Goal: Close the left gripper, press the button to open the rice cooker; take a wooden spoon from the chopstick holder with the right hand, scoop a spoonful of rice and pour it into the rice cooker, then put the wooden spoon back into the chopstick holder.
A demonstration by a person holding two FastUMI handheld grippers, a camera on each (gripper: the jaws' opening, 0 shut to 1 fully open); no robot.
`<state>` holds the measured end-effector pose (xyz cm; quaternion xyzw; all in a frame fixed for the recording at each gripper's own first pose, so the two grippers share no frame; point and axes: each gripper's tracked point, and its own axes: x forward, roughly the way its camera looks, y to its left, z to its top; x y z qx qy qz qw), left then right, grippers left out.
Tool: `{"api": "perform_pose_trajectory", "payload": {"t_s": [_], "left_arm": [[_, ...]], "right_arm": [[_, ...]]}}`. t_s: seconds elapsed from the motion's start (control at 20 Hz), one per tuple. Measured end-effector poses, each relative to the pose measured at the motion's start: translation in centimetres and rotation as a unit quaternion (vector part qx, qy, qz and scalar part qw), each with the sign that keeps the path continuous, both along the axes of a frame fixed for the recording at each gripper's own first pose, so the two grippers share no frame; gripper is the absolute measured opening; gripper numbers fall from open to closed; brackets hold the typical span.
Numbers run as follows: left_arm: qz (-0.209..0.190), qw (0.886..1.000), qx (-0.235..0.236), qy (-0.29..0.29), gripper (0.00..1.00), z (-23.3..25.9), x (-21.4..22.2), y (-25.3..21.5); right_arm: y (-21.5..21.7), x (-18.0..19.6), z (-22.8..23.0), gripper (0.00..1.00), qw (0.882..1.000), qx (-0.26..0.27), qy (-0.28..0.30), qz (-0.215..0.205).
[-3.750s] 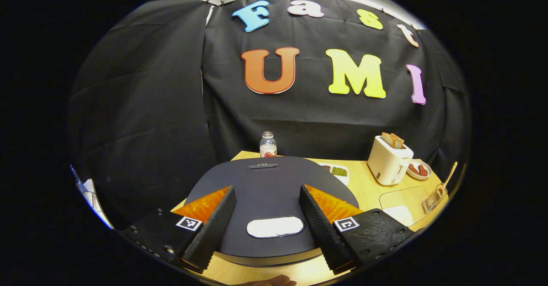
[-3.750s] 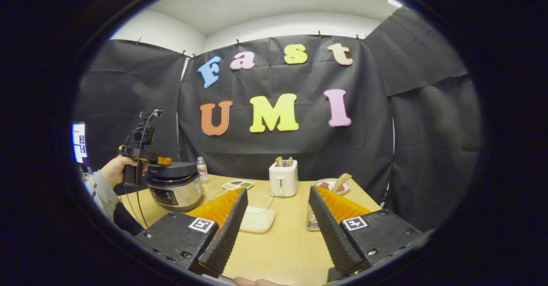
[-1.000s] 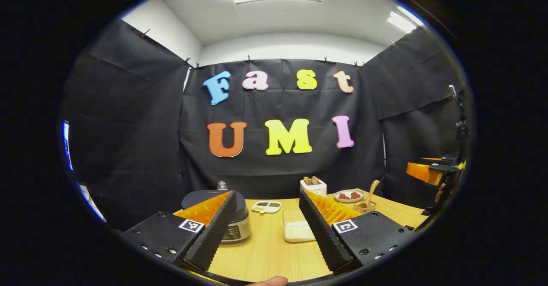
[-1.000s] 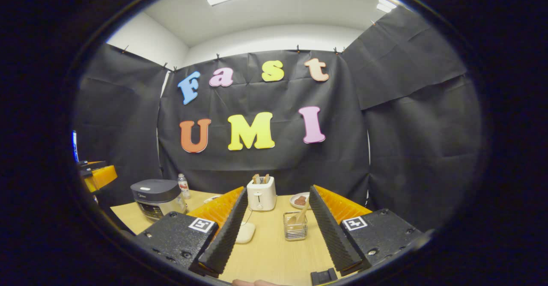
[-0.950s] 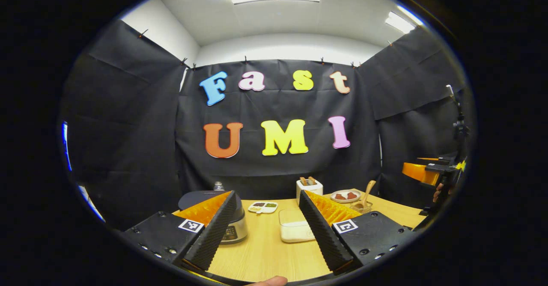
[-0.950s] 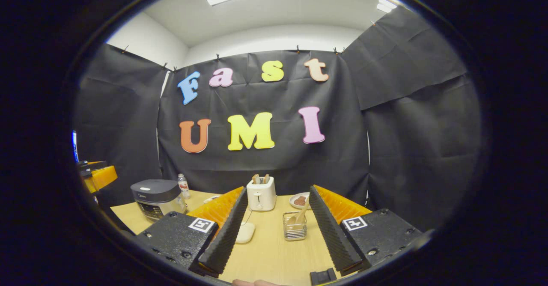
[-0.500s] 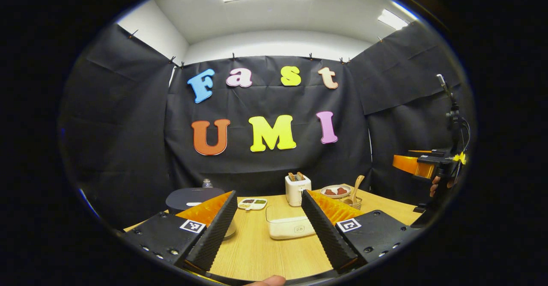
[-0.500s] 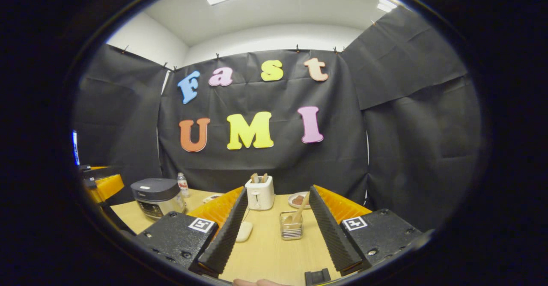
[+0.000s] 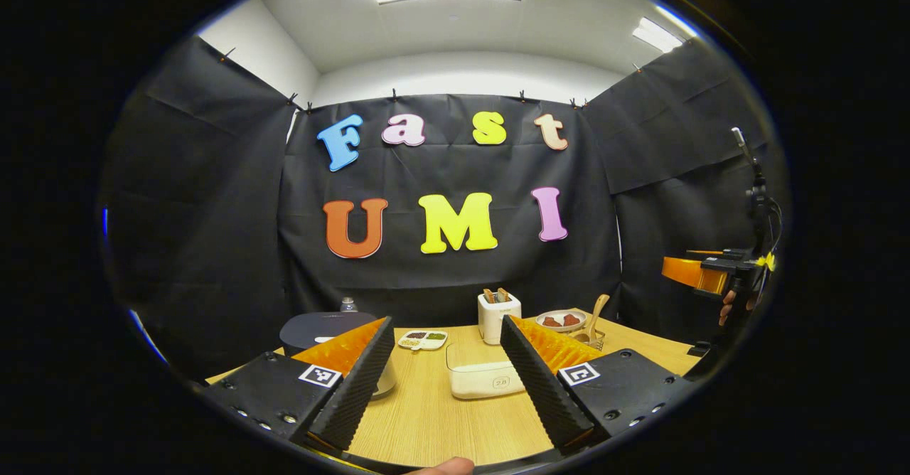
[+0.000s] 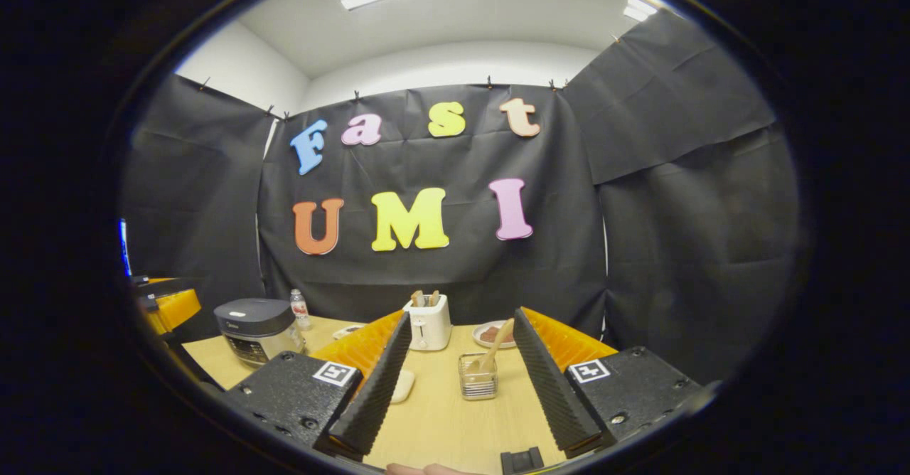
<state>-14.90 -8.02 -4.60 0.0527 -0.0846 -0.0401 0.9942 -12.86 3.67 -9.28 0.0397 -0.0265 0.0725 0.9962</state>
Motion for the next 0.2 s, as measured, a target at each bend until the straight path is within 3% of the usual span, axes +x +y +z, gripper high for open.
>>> {"api": "perform_pose_trajectory", "payload": {"t_s": [0.2], "left_arm": [[0.009, 1.000, -0.006, -0.001, 0.95, 0.22, 0.01, 0.54]], "right_arm": [[-0.54, 0.15, -0.13, 0.93, 1.000, 0.001, 0.002, -0.001]]}}
